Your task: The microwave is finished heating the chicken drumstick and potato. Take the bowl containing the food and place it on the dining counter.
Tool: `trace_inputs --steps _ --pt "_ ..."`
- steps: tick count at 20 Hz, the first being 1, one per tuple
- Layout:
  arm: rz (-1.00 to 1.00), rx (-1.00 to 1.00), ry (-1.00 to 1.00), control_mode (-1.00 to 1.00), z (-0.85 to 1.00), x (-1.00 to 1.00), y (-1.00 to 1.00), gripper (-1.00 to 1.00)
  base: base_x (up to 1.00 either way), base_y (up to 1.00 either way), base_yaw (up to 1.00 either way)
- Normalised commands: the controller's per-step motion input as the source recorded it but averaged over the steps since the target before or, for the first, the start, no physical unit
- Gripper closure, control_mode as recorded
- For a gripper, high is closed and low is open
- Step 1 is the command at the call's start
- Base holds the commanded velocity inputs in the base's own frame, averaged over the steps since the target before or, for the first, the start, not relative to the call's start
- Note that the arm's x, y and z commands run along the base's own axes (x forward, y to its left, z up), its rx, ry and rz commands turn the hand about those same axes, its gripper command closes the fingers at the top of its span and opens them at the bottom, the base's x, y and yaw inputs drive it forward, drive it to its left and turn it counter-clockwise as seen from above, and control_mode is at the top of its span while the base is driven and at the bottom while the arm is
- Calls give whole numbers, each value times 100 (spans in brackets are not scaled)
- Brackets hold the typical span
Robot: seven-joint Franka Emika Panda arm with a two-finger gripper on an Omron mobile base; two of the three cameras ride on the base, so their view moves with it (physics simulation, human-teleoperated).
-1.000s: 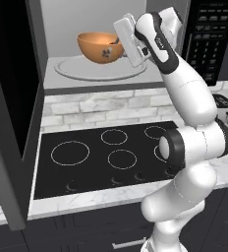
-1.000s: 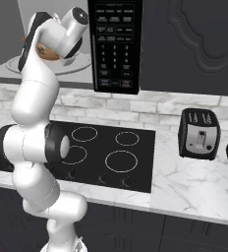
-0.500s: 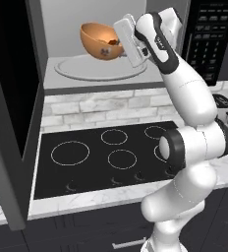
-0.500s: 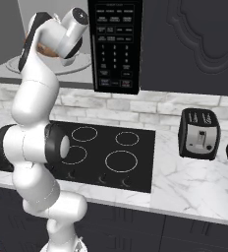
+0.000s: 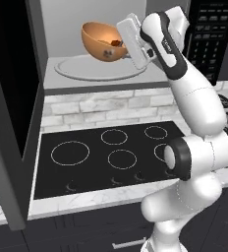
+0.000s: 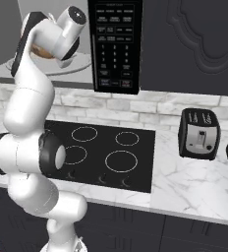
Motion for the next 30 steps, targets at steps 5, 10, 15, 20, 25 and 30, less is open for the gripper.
trace_inputs --steps 5,10,15,20,25,30 --pt "0 2 -15 -100 0 -88 -15 100 0 0 0" --pt "0 3 -17 -100 0 -100 -34 100 0 0 0" --pt "1 0 -4 -100 2 -100 -49 100 0 0 0" --pt "6 0 0 -100 2 -100 -51 100 0 0 0" --pt "10 -9 2 -100 -12 -100 -38 100 0 0 0" --pt "9 -26 11 -100 -70 -100 -13 100 0 0 0"
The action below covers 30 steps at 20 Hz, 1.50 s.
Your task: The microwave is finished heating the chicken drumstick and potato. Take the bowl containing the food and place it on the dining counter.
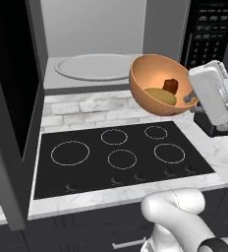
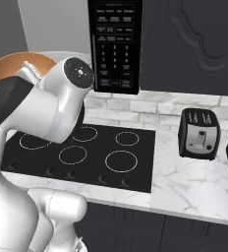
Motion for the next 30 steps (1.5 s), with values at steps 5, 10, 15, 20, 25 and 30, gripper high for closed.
trace_inputs --steps 5,10,15,20,25,30 --pt "4 -20 5 -100 -56 -56 0 100 0 0 0" --pt "0 0 0 -100 0 0 0 100 0 0 0" --pt "0 0 0 -100 0 0 0 100 0 0 0" --pt "0 0 0 -100 0 0 0 100 0 0 0" --pt "0 0 0 -100 0 0 0 100 0 0 0" --pt "0 0 0 100 0 0 -9 100 -5 -38 6"
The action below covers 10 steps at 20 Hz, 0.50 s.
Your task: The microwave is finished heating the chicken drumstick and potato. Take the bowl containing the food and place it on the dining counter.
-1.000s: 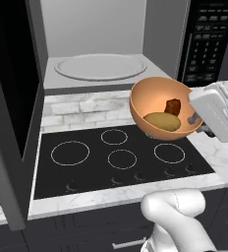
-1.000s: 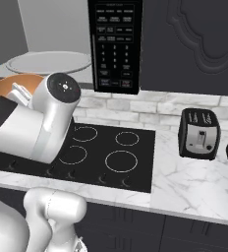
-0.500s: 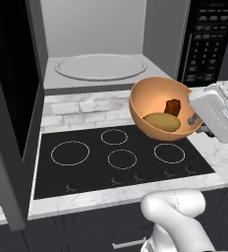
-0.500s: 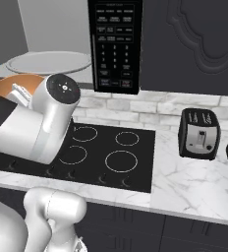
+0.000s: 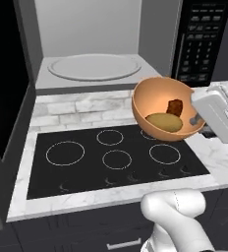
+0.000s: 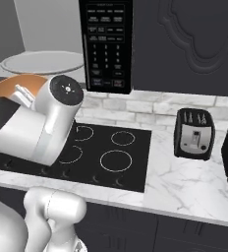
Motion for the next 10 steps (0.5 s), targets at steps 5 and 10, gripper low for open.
trace_inputs --steps 5,10 --pt "0 0 0 100 0 0 0 100 -46 -78 20" --pt "0 0 0 100 0 0 0 100 -64 -31 45"
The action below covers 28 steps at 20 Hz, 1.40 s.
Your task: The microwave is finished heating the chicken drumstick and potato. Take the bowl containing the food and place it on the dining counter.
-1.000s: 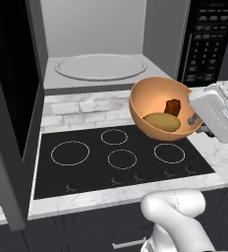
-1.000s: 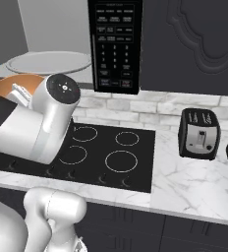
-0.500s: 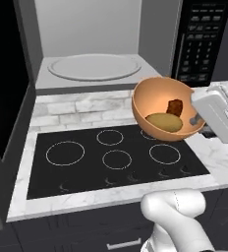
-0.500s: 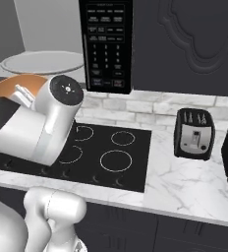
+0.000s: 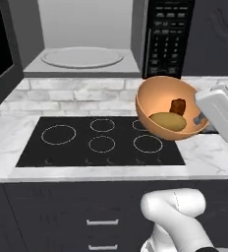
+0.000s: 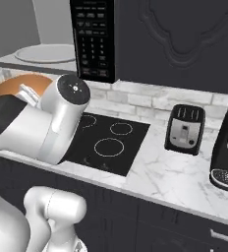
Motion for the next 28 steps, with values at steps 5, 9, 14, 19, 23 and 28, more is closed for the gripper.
trace_inputs --steps 5,9,14,19,23,28 --pt "0 0 0 100 0 0 0 100 -78 -4 68" --pt "0 0 0 100 0 0 0 100 -67 0 73" --pt "0 0 0 100 0 0 0 100 -50 1 70" --pt "0 0 0 100 0 0 0 100 -35 9 64" --pt "0 0 0 100 0 0 0 100 -32 10 59" --pt "0 0 0 100 0 0 0 100 -25 12 62"
